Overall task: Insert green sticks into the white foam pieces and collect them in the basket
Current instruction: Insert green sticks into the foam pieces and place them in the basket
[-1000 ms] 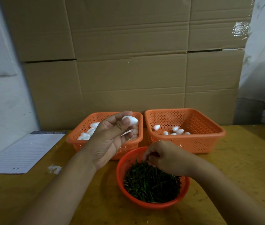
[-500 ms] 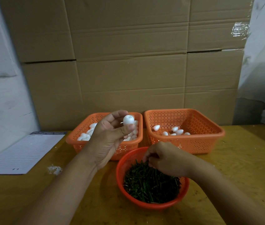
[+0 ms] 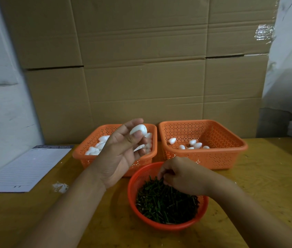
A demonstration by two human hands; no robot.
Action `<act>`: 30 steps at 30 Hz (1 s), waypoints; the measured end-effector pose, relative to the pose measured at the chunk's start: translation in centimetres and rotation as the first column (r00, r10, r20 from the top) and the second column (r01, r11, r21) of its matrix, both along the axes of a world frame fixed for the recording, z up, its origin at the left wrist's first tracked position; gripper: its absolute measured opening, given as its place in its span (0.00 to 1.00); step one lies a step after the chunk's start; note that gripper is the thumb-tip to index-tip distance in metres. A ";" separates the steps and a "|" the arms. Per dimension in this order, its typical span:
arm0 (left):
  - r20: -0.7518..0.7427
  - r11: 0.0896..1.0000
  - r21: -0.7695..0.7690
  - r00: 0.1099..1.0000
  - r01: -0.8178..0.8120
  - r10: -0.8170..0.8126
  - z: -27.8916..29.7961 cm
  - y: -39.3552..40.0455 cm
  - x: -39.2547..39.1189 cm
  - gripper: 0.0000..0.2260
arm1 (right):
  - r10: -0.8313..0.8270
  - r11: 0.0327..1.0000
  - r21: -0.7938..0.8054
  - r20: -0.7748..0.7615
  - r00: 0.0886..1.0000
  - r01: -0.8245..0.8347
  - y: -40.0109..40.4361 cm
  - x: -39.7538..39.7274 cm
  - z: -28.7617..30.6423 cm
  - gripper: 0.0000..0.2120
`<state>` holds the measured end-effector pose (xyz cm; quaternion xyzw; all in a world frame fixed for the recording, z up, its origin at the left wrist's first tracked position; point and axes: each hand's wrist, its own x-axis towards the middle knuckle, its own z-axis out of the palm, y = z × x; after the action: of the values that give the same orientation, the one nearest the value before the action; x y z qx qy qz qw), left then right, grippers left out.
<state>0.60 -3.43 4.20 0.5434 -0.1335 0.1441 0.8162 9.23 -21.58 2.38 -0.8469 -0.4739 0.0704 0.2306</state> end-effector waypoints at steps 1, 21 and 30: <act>0.003 1.000 -0.006 1.000 0.003 -0.003 0.0 0.0 0.0 0.15 | 0.001 1.000 0.004 0.004 1.000 -0.001 0.0 0.0 0.0 0.13; -0.002 0.985 0.089 0.989 -0.145 0.145 -0.3 0.1 0.2 0.16 | -0.013 0.999 -0.040 0.012 1.000 0.014 0.0 0.1 -0.2 0.16; -0.132 0.992 0.022 0.983 -0.122 0.123 0.2 0.3 0.3 0.16 | -0.011 0.998 -0.061 0.002 1.000 0.011 0.1 -0.1 -0.1 0.17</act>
<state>0.86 -3.15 4.36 0.5645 -0.0458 0.1564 0.8092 9.14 -21.50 2.29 -0.8564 -0.4668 0.0831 0.2045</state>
